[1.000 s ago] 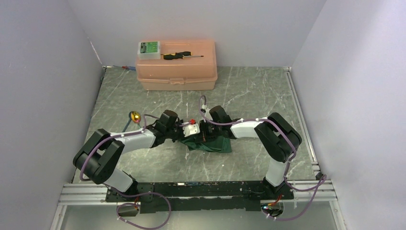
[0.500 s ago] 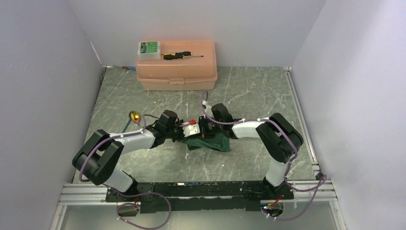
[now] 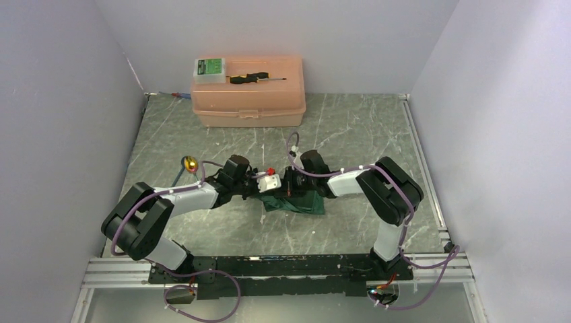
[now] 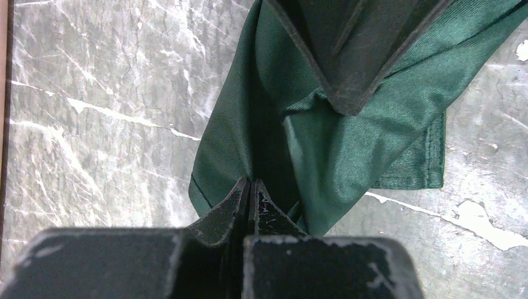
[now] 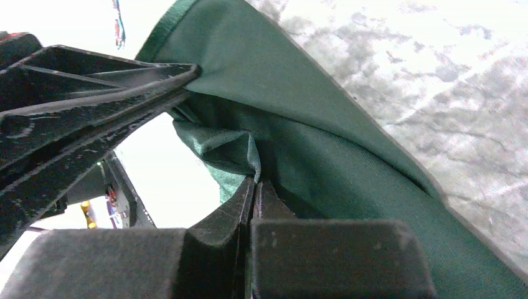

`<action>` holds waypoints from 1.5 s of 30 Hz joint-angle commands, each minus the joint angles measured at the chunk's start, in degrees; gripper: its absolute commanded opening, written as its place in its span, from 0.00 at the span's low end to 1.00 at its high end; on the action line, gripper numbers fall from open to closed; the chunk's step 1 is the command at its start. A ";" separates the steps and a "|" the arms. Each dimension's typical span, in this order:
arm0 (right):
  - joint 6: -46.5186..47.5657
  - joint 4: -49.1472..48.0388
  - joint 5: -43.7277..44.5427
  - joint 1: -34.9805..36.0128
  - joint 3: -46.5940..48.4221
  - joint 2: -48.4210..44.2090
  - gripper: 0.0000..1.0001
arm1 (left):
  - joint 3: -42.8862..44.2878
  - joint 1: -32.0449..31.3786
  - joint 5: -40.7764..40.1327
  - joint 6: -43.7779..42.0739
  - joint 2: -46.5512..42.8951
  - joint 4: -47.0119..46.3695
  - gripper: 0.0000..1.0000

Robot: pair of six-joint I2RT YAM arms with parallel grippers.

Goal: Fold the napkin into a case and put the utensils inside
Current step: Pick up the top corner of the smaller rectangle folded napkin from the center of the board, then place the smaller rectangle folded napkin at the center of the board.

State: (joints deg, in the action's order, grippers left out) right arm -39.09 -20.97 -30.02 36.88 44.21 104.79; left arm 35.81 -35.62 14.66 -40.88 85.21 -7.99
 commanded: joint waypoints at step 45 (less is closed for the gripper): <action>-0.76 7.23 3.37 1.18 11.77 2.22 0.00 | 1.46 -0.33 2.66 2.85 -2.59 -1.85 0.03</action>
State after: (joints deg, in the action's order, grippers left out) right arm -40.62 -11.25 -26.52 37.82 52.73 107.70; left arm 36.80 -35.62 15.20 -37.93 83.57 -8.75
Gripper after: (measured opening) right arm 0.015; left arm 0.034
